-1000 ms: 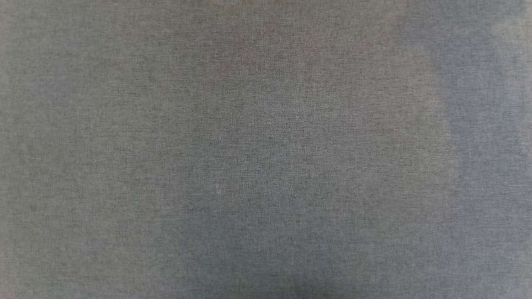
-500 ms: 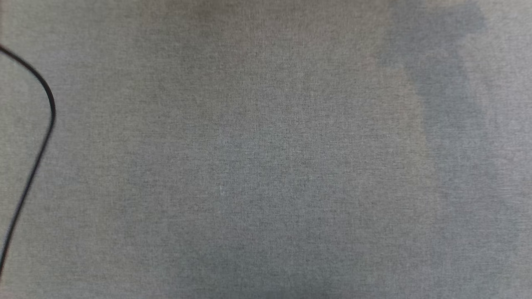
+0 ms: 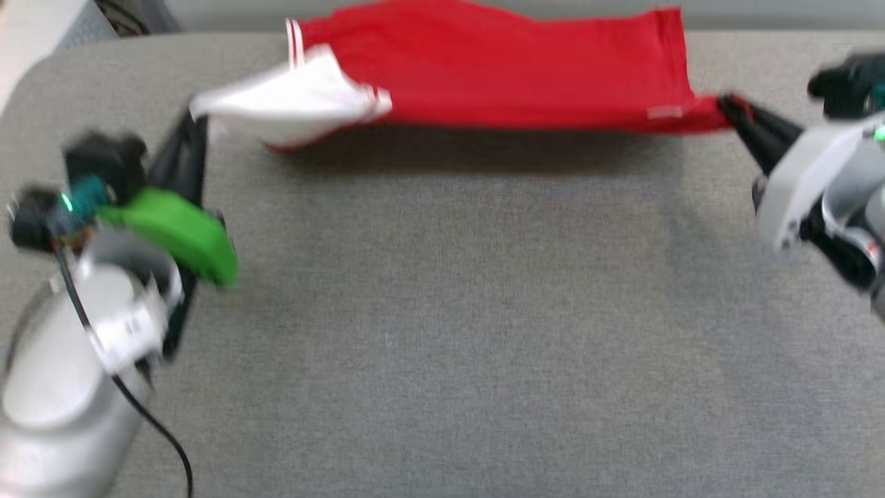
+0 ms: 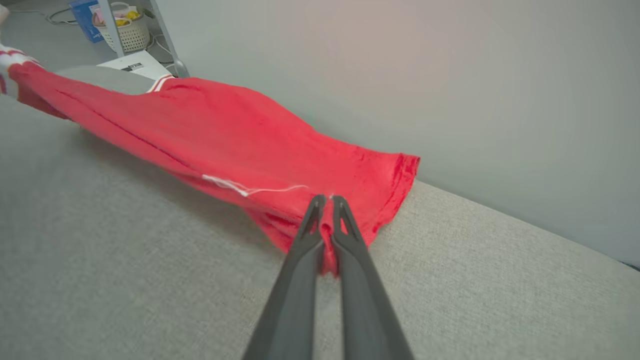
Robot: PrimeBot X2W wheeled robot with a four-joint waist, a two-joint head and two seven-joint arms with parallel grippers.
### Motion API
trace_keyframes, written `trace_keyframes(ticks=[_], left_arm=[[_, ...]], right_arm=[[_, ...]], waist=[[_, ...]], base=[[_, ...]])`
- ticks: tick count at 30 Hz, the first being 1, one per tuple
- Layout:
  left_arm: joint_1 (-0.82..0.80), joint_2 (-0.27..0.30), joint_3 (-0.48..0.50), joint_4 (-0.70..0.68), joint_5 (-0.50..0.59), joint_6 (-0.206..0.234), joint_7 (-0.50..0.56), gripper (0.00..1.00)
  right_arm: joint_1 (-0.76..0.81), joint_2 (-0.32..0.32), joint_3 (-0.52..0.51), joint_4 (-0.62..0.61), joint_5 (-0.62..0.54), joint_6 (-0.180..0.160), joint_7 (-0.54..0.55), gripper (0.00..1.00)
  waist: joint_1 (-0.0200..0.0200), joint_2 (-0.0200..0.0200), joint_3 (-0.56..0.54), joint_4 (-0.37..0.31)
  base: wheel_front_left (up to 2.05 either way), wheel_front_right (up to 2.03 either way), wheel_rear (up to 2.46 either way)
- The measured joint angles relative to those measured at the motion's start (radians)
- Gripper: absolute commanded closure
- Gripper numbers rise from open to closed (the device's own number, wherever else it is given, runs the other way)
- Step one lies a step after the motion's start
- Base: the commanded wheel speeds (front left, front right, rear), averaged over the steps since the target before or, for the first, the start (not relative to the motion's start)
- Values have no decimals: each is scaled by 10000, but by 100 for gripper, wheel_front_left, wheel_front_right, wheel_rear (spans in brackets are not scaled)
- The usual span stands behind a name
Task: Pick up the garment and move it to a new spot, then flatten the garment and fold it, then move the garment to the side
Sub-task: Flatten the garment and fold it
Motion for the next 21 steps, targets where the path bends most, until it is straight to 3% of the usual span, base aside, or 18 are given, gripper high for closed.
trace_keyframes(ticks=[7,12,21], left_arm=[[4011,351,-326,-2220,-416,1488,313,100],[6102,337,-349,-3246,-968,2349,339,100],[8169,-79,-717,-3183,-1730,2510,201,100]], right_arm=[[2622,-790,238,-842,449,0,-82,100],[4531,-982,12,-1139,738,0,-35,100],[7089,-1179,-943,-1720,667,0,186,100]], waist=[[0,0,-1124,79],[-1,0,-1813,131],[-1,0,-2553,156]], base=[[0,0,0],[0,0,0],[0,0,0]])
